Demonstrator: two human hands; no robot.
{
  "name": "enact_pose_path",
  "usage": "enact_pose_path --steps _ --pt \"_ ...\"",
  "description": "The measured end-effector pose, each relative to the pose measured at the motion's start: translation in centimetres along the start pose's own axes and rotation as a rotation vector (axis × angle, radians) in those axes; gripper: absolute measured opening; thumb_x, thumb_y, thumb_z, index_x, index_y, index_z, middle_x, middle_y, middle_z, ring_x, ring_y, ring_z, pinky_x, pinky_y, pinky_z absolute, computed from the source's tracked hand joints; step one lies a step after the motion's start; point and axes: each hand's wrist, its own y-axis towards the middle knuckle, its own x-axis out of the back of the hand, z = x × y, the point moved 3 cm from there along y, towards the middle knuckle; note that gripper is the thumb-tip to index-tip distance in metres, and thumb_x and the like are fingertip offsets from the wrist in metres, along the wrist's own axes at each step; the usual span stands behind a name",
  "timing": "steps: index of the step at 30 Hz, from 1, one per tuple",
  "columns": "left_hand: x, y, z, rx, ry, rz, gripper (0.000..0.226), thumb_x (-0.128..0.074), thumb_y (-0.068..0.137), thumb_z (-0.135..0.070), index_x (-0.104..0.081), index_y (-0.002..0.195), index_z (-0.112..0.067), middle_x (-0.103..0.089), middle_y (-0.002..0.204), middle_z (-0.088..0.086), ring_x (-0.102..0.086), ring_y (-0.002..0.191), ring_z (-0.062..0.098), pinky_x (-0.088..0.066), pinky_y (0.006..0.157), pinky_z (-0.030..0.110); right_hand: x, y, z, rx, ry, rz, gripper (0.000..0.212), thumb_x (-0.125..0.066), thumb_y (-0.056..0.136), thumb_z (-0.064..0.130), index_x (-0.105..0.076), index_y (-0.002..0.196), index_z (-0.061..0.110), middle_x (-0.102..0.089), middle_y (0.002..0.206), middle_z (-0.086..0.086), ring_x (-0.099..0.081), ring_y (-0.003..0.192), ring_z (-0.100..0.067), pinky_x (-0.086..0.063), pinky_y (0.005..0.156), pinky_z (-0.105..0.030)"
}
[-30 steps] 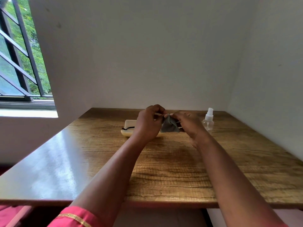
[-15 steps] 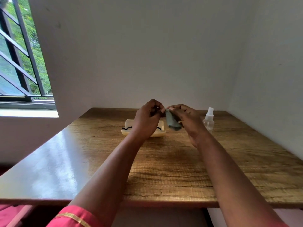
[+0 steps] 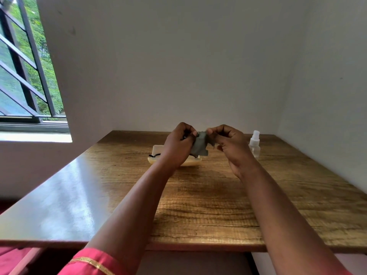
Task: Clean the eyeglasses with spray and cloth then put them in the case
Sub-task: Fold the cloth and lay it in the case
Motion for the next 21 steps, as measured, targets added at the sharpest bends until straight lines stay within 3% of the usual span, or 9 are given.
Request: enact_pose_path --steps 3,7,13,17,21 --pt "0.1 0.2 0.2 0.074 -0.156 -0.03 0.01 -0.048 0.099 -0.015 -0.056 0.095 -0.015 -0.06 0.096 0.005 -0.061 0.091 0.021 -0.056 0.08 0.037 0.1 0.3 0.1 -0.052 0.126 -0.018 0.011 -0.065 0.091 0.017 -0.065 0.081 0.02 -0.069 0.083 0.006 -0.063 0.074 -0.004 -0.047 0.06 -0.017" --pt "0.9 0.5 0.3 0.117 -0.347 -0.128 0.012 -0.039 0.102 -0.013 -0.05 0.097 -0.013 -0.059 0.106 0.016 -0.064 0.1 0.031 -0.059 0.081 0.041 0.4 0.5 0.0 -0.079 0.198 -0.107 0.014 -0.06 0.094 0.017 -0.064 0.082 0.023 -0.068 0.082 0.007 -0.059 0.072 -0.007 -0.039 0.063 -0.025" --pt "2.1 0.8 0.4 0.131 -0.537 -0.239 0.018 -0.032 0.104 -0.014 -0.045 0.113 -0.006 -0.059 0.114 0.019 -0.065 0.098 0.031 -0.058 0.081 0.043 1.2 1.0 -0.6 -0.076 0.211 -0.257 0.01 -0.053 0.099 0.017 -0.061 0.093 0.02 -0.061 0.095 0.0 -0.054 0.08 -0.013 -0.039 0.058 -0.022" --pt "2.1 0.9 0.5 0.136 -0.518 -0.236 0.014 -0.035 0.104 -0.017 -0.047 0.108 -0.012 -0.056 0.116 0.017 -0.062 0.105 0.034 -0.059 0.077 0.042 0.9 1.2 -1.2 -0.065 0.134 -0.281 0.007 -0.054 0.099 0.018 -0.059 0.104 0.016 -0.061 0.102 -0.001 -0.056 0.087 -0.011 -0.044 0.053 -0.014" --pt "2.3 1.0 0.2 -0.001 -0.335 -0.267 0.012 -0.043 0.102 -0.019 -0.053 0.096 -0.021 -0.056 0.102 0.004 -0.058 0.097 0.022 -0.055 0.079 0.04 1.4 1.2 -1.2 -0.033 0.125 -0.316 0.011 -0.065 0.093 0.018 -0.064 0.103 0.014 -0.066 0.094 0.003 -0.059 0.081 -0.007 -0.044 0.053 -0.012"
